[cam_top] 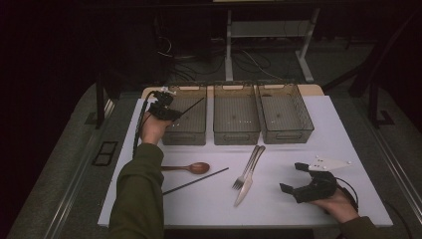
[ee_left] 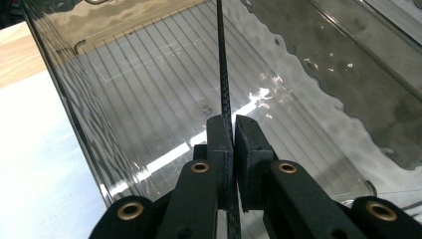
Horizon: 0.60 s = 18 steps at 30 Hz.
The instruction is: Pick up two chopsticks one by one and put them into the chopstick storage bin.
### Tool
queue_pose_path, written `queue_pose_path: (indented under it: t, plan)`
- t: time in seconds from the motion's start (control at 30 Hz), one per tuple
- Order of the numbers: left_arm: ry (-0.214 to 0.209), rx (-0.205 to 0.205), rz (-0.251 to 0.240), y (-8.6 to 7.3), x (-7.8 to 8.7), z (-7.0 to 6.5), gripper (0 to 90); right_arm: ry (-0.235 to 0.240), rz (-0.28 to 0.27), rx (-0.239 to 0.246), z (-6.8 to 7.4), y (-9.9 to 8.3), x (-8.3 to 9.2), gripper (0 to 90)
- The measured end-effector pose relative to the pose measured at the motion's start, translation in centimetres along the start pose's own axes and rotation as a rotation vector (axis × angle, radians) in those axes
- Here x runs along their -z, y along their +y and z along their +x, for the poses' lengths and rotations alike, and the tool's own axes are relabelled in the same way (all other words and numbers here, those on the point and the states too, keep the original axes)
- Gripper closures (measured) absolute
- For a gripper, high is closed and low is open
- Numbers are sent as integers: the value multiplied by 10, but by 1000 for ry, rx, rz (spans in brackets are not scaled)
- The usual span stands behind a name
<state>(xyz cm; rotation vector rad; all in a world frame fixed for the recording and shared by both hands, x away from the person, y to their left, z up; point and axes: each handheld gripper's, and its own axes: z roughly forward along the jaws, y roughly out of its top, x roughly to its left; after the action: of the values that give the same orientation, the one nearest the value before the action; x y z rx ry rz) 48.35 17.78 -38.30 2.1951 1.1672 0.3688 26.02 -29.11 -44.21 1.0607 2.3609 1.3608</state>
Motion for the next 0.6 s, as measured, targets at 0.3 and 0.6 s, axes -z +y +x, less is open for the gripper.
queue_pose_path:
  t: [0.3, 0.6]
  plan:
    - [8, -9, -43, 2, 5, -1, 716, 0, 1, 1, 0, 0, 0, 14]
    - [-77, -35, -104, 4, 24, -8, 572, 0, 3, 1, 0, 0, 0, 14]
